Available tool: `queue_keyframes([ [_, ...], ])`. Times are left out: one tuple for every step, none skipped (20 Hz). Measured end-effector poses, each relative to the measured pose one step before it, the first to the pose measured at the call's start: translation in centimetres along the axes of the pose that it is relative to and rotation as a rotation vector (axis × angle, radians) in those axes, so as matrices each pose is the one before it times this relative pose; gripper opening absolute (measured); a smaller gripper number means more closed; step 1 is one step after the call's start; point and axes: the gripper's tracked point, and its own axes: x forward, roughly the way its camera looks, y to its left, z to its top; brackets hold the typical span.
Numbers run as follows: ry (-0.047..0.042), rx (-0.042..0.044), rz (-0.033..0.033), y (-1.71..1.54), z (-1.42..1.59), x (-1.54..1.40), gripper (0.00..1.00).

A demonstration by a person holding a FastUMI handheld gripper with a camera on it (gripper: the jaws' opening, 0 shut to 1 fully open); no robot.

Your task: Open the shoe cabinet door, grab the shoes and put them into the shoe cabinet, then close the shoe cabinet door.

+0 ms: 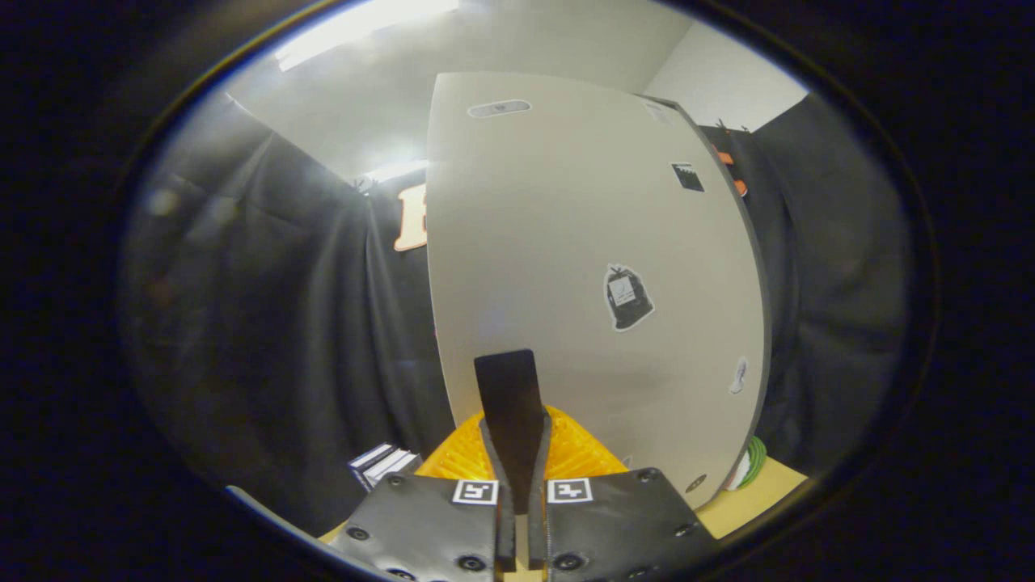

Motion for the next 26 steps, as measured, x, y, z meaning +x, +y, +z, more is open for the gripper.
queue_keyframes([
  [-0.0021, -0.01085, -0.00732, -0.224, 0.125, -0.431, 0.08],
  [-0.003, -0.00892, -0.00625, -0.264, 0.086, -0.453, 0.08],
  [-0.00194, -0.00403, -0.00564, -0.079, 0.037, -0.045, 0.08],
  [-0.0027, -0.00395, -0.0059, -0.057, -0.027, -0.065, 0.08],
  [-0.00306, -0.00555, -0.0067, -0.15, 0.082, -0.252, 0.08],
  [-0.00102, -0.00587, -0.00646, -0.285, 0.108, -0.596, 0.08],
  [0.00008, -0.00222, -0.00617, -0.243, 0.112, -0.548, 0.08],
  [-0.00036, 0.00081, -0.00582, -0.237, 0.134, -0.611, 0.08],
  [-0.00158, -0.00081, -0.00531, -0.273, 0.135, -0.494, 0.08],
  [-0.00114, -0.00415, -0.00453, -0.419, 0.065, -0.335, 0.08],
  [-0.00109, -0.00519, -0.00358, -0.244, 0.127, -0.287, 0.08],
  [0.00055, -0.00261, -0.00256, -0.236, 0.133, -0.207, 0.08],
  [0.00062, 0.00001, -0.0016, -0.331, 0.019, -0.308, 0.08],
  [0.00034, 0.00032, -0.00048, -0.293, 0.045, -0.279, 0.08],
  [0.00018, -0.00273, 0.00293, -0.174, -0.068, -0.41, 0.08],
  [0.00044, -0.00471, 0.00453, -0.169, 0.045, -0.304, 0.07],
  [0.00071, -0.00721, 0.00661, -0.307, 0.059, -0.271, 0.07],
  [-0.00102, -0.00595, 0.00725, -0.34, 0.064, -0.371, 0.07],
  [-0.00047, -0.00214, 0.00816, -0.319, 0.102, -0.418, 0.07],
  [-0.00081, 0.00005, 0.0079, -0.369, 0.135, -0.437, 0.07],
  [-0.00011, 0.0005, 0.00754, -0.406, 0.137, -0.478, 0.07],
  [0.00047, -0.00025, 0.00666, -0.553, 0.037, -0.589, 0.07],
  [-0.00088, -0.00049, 0.00582, -0.642, 0.269, -0.48, 0.07],
  [-0.00122, 0.00097, 0.00478, -0.642, 0.105, -0.428, 0.07],
  [-0.00211, 0.00133, 0.00419, -0.606, 0.181, -0.477, 0.07],
  [-0.00223, -0.00112, 0.00367, -0.749, 0.175, -0.572, 0.07],
])
